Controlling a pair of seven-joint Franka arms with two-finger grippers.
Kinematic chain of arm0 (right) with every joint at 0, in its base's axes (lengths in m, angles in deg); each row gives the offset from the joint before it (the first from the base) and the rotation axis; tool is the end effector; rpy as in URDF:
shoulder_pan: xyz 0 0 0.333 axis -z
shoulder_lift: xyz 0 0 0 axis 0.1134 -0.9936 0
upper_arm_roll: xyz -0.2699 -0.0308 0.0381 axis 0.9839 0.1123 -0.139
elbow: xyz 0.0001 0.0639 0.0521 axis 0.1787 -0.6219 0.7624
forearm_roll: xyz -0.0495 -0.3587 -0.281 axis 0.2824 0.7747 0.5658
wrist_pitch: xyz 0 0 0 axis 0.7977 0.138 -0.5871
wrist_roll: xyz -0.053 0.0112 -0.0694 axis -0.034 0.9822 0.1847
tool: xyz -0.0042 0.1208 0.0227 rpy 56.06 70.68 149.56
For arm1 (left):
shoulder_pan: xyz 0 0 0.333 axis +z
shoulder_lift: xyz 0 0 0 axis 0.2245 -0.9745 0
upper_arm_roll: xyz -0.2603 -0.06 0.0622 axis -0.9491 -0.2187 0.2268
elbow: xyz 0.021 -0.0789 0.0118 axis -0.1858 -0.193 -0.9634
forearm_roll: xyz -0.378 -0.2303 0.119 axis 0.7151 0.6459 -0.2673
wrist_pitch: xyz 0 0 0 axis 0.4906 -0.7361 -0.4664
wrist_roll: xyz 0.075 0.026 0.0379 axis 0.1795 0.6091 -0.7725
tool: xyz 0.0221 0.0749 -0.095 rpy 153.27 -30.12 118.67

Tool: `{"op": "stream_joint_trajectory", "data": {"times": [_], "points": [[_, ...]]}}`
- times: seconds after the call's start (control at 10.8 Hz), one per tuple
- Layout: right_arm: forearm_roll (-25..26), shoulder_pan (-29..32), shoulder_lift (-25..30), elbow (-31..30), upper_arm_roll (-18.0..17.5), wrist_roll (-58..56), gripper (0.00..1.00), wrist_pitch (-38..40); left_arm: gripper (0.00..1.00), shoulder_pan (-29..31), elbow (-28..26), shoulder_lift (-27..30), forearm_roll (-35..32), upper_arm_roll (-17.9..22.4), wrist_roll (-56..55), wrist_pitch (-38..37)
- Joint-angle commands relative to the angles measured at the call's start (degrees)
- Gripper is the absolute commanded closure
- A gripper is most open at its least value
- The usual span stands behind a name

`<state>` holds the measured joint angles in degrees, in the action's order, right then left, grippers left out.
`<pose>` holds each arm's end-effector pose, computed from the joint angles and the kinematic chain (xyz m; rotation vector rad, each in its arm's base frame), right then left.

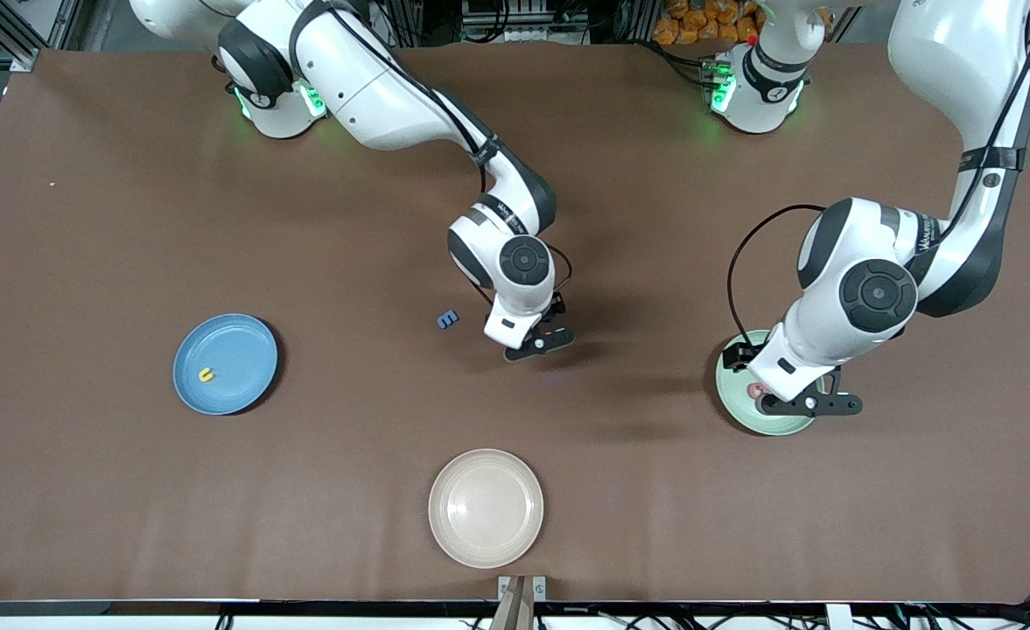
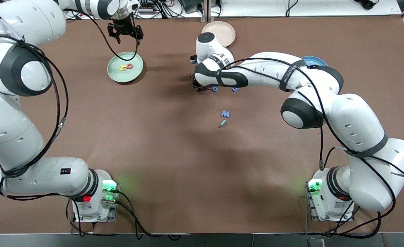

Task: Sort upper and lower case letters into plates
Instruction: 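Grasp the pink W with the right gripper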

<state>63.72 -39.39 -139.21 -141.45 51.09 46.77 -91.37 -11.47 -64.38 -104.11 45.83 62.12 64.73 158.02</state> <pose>0.5414 0.5517 0.0923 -3.1028 -0.4735 0.0946 0.6853 -0.1863 0.2722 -3.0584 0.0600 0.0505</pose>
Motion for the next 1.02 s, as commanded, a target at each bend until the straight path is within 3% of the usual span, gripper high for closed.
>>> {"op": "stream_joint_trajectory", "data": {"times": [0.0, 0.09, 0.19, 0.28, 0.37, 0.93], "points": [[1.33, -0.06, 1.74, -1.45, -0.04, 0.85, 0.0, 0.71, 0.0, -0.01, -0.06, 0.15, 0.97, -0.14, 0.1, -0.51], [1.33, -0.06, 1.83, -1.53, -0.04, 0.94, 0.0, 0.71, 0.0, -0.01, -0.14, 0.15, 0.88, -0.14, 0.1, -0.51], [1.42, -0.06, 1.91, -1.54, -0.04, 0.94, 0.11, 0.71, 0.0, -0.01, -0.14, 0.06, 0.88, -0.14, 0.1, -0.51], [1.42, -0.06, 2.0, -1.54, -0.04, 1.03, 0.94, 0.71, 0.0, -0.01, -0.06, 0.06, 0.88, -0.14, 0.1, -0.51], [1.5, 0.02, 2.0, -1.62, -0.04, 1.64, 1.0, 0.71, 0.0, -0.01, -0.06, 0.06, 0.88, -0.14, 0.1, -0.51], [1.59, 0.37, 4.45, -1.62, 1.45, 1.29, 1.0, 3.59, 0.0, -0.09, -0.06, 0.06, 0.8, -0.14, 0.1, -0.51]]}}
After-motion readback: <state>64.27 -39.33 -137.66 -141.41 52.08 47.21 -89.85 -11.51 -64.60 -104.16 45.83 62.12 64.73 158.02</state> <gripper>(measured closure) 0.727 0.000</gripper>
